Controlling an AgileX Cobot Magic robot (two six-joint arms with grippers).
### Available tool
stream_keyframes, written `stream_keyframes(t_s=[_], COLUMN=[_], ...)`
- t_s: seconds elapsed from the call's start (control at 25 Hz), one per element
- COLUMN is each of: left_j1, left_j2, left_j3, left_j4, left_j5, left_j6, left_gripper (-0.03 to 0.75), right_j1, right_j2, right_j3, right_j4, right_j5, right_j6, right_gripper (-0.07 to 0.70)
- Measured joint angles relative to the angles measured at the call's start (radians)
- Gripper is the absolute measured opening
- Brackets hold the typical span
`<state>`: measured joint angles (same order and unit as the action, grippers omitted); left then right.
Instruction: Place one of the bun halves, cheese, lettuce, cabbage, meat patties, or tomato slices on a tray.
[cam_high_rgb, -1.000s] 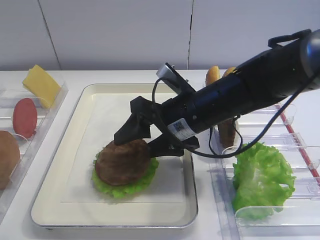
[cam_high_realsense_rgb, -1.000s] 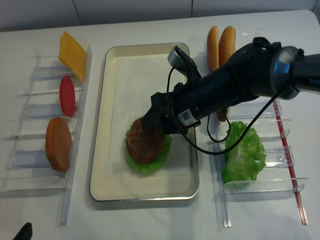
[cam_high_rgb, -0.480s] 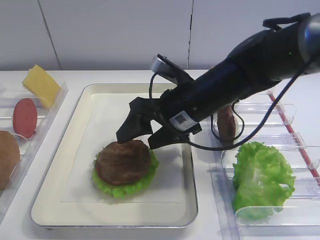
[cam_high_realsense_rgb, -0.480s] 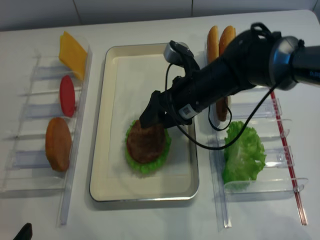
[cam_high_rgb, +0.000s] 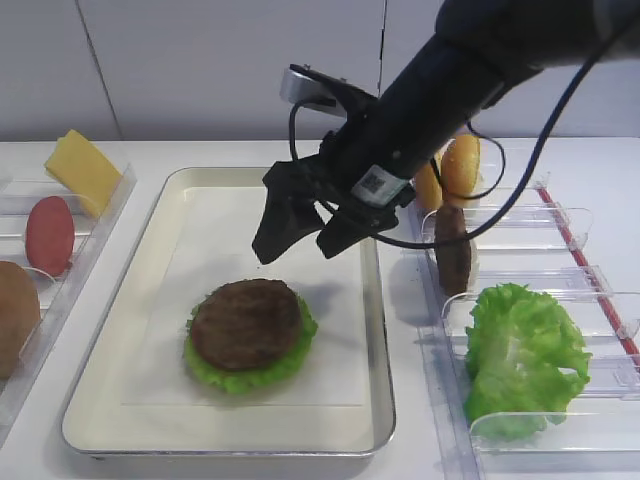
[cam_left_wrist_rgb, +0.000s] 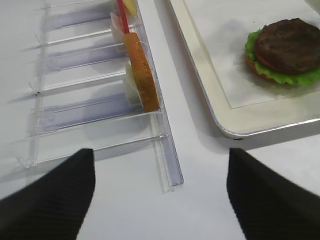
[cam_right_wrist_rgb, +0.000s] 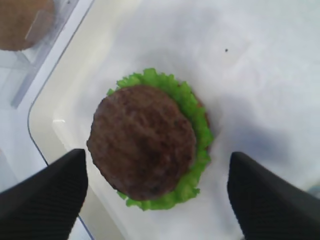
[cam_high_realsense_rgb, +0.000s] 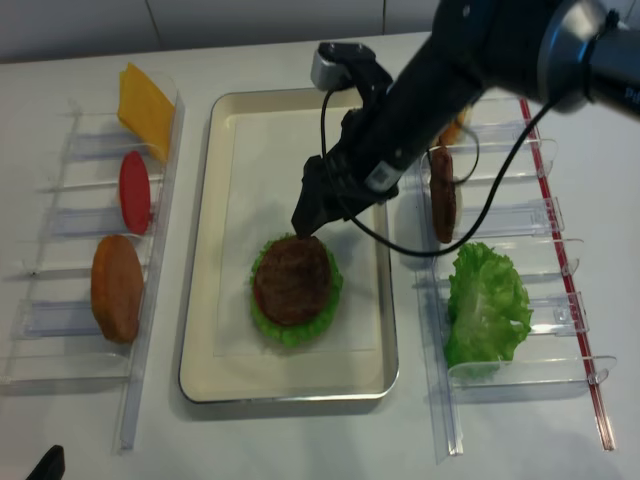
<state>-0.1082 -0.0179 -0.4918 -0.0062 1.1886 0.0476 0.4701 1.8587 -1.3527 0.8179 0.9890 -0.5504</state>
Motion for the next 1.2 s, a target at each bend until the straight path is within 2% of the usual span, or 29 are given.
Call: stream_keyframes(t_s=[0.28,0.4,0.64,0.84,1.2], left_j1=[0.0,0.0,0.0,0.0,0.0], left_j2=[0.0,0.0,0.0,0.0,0.0], left_j3=[0.0,0.0,0.0,0.0,0.0], left_j4=[0.0,0.0,0.0,0.006,0.0], left_j5=[0.0,0.0,0.0,0.0,0.0], left_j6=[0.0,0.0,0.0,0.0,0.0], left_gripper=[0.512,0.512,0.512,0.512,0.512], right_j1=[0.0,0.0,-0.002,-0.034,-0.127], right_j2=[0.0,0.0,-0.022,-0.111,-0.346], right_j3=[-0.208,-0.281,-0.315,-0.315,-0.316], right_j4=[-0.37,-0.552,-0.77,-0.772,-0.712], right_j5=[0.21,0.23,0.241,0.248,0.262], right_j6=[0.182,0.256,0.399,0.429,0.398], right_gripper=[0.601,0.601,0.601,0.601,0.601])
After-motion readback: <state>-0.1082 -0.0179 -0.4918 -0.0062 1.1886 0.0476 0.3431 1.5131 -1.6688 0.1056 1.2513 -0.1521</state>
